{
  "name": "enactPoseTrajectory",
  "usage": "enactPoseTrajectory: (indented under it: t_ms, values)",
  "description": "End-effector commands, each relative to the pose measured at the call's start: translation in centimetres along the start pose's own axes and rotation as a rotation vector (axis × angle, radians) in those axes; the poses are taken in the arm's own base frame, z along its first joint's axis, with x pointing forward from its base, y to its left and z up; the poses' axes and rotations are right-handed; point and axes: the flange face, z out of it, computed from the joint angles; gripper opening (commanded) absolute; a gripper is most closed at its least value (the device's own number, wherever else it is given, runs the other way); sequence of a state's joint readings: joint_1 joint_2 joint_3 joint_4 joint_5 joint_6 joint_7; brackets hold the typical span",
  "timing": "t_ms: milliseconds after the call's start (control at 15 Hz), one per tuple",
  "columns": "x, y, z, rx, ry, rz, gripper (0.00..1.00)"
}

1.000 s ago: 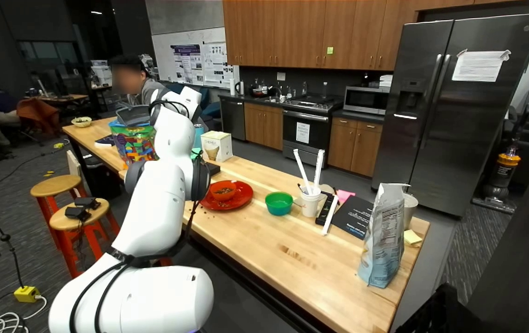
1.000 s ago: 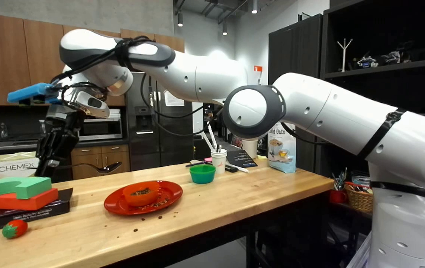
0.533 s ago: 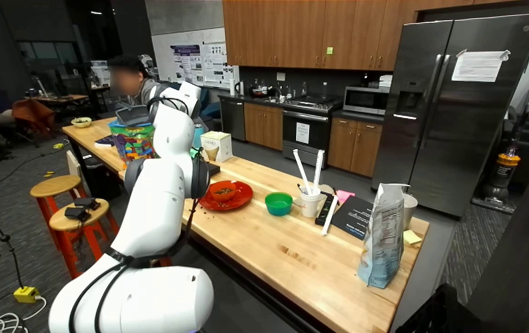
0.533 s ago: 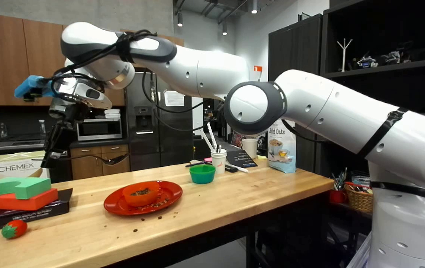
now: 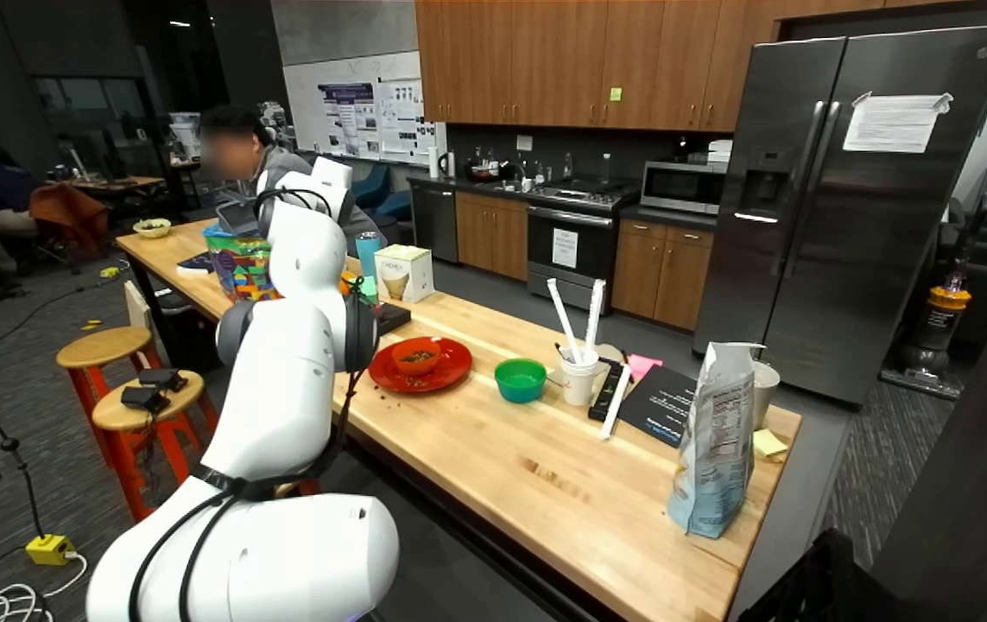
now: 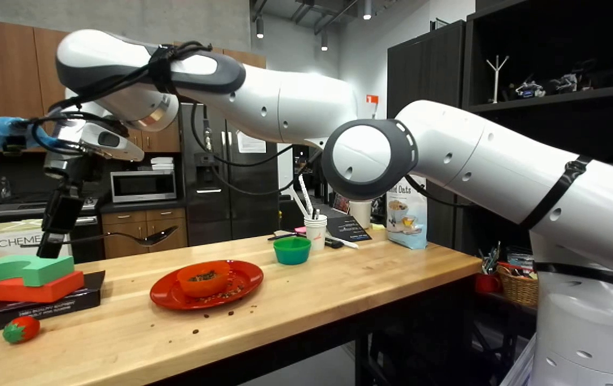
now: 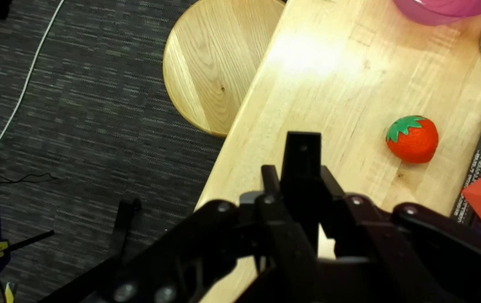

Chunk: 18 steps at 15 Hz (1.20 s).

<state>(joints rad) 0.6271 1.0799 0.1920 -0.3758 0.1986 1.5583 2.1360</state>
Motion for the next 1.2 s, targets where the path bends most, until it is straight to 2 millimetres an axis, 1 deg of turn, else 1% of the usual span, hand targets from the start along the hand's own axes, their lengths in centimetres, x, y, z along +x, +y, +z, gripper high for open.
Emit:
enactPoseTrajectory:
  t_ms: [0,333,533,867,1133]
  values:
    - [-1.3,0.8,0.8,0.012,0.019,-0.108,0.06]
    - [-3.0,1.6,2.3,-0.006,-0.037,-0.392,0.06]
    - [-3.7,1.6,3.0,-0.009,-0.125,-0.528,0.06]
    - [-4.7,2.0,4.5,-0.051,-0.298,-0.671,0.06]
    - [-5.9,3.0,5.4,-0.074,-0.347,-0.727,0.06]
